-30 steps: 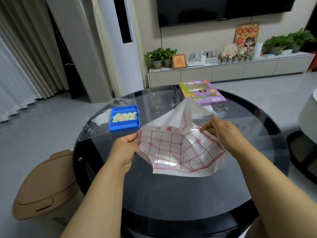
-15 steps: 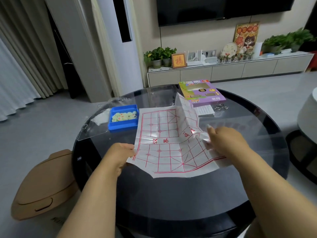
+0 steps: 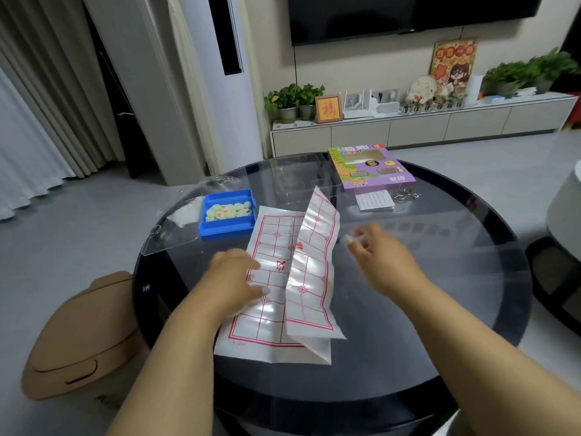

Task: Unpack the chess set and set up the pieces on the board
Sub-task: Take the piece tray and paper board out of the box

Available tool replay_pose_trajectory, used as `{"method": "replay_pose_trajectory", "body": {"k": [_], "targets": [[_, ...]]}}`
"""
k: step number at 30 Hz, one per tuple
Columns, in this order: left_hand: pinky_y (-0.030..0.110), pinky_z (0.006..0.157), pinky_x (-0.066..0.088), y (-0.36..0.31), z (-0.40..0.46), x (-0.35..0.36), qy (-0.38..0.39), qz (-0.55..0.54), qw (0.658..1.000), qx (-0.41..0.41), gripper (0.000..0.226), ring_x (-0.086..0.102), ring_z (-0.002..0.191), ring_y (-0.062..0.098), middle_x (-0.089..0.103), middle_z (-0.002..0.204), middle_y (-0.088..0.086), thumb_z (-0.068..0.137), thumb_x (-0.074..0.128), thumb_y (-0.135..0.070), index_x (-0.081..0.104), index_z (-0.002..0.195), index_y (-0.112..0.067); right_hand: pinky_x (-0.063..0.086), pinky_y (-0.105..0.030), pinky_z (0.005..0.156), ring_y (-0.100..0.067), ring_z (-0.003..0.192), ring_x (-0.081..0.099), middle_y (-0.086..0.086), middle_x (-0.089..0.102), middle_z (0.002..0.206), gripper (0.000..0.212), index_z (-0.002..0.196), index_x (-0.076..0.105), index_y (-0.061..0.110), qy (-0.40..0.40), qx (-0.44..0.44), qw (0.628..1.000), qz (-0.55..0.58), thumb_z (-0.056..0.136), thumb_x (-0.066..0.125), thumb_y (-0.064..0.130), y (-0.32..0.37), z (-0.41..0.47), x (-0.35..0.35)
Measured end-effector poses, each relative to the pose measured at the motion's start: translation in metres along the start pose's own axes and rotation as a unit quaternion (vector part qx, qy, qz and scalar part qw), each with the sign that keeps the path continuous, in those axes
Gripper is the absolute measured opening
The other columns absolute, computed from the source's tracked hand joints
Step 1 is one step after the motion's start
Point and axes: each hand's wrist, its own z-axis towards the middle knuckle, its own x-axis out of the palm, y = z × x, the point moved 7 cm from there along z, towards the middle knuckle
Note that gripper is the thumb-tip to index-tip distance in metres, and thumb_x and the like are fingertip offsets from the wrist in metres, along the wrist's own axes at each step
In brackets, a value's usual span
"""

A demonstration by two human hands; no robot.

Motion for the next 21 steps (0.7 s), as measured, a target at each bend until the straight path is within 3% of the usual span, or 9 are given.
{"method": "replay_pose_trajectory", "body": {"k": [2,5,9,13,17,19,21], "targets": [[0.028,0.101,0.035,-0.016,0.000,0.014,0.044,-0.061,0.995,0.059,0.038,0.042,0.123,0.008,0.044,0.140,-0.014,0.093,0.058,-0.032,0.053,0.131,-0.034,0.047,-0.036,0.088,-0.026,0.103,0.058,-0.003,0.059,0.113,0.041,0.124,0.047,0.021,0.090,0.045,0.990,0.095,0.095,0.040,0.050,-0.006,-0.003,0.026],[0.024,0.090,0.035,-0.032,-0.004,0.035,0.116,-0.122,0.981,0.093,0.030,0.048,0.113,0.004,0.053,0.128,-0.021,0.098,0.047,-0.030,0.055,0.125,-0.042,0.046,-0.045,0.098,-0.024,0.106,0.059,0.000,0.057,0.121,0.043,0.128,0.045,0.027,0.150,0.055,0.968,0.194,0.095,0.036,0.054,-0.002,-0.006,0.046],[0.025,0.091,0.032,-0.044,-0.005,0.042,0.169,-0.139,0.971,0.098,0.033,0.046,0.115,0.006,0.052,0.131,-0.018,0.102,0.036,-0.034,0.051,0.130,-0.040,0.044,-0.030,0.087,-0.008,0.092,0.055,0.013,0.055,0.105,0.032,0.124,0.049,0.029,0.156,0.054,0.941,0.296,0.100,0.032,0.043,0.006,-0.008,0.048],[0.036,0.108,0.032,-0.044,-0.006,0.052,0.207,-0.139,0.967,0.057,0.057,0.048,0.124,0.014,0.057,0.131,-0.011,0.094,0.023,-0.066,0.038,0.141,-0.039,0.040,-0.033,0.086,-0.016,0.090,0.054,0.006,0.059,0.102,0.026,0.102,0.063,0.028,0.128,0.079,0.897,0.416,0.101,0.038,0.033,0.003,-0.005,0.043],[0.044,0.112,0.031,-0.042,-0.005,0.058,0.202,-0.131,0.970,0.029,0.081,0.044,0.131,0.018,0.053,0.135,-0.010,0.076,0.019,-0.081,0.028,0.146,-0.041,0.045,-0.033,0.086,-0.021,0.088,0.058,-0.007,0.063,0.096,0.033,0.097,0.068,0.011,0.118,0.074,0.852,0.505,0.101,0.037,0.022,0.001,-0.003,0.036],[0.048,0.115,0.025,-0.043,-0.008,0.057,0.206,-0.105,0.973,0.017,0.090,0.033,0.139,0.021,0.041,0.147,-0.005,0.073,0.013,-0.084,0.017,0.151,-0.039,0.046,-0.027,0.082,-0.018,0.084,0.059,-0.010,0.066,0.091,0.032,0.091,0.069,0.008,0.089,0.068,0.869,0.482,0.099,0.039,0.016,-0.001,0.001,0.030],[0.051,0.118,0.014,-0.042,-0.012,0.052,0.199,-0.080,0.977,0.002,0.082,0.014,0.146,0.024,0.020,0.158,-0.003,0.079,0.007,-0.080,0.011,0.151,-0.040,0.043,-0.020,0.070,-0.014,0.075,0.058,-0.009,0.069,0.085,0.031,0.080,0.071,0.011,0.046,0.058,0.914,0.399,0.095,0.043,0.012,-0.008,0.006,0.018]]}}
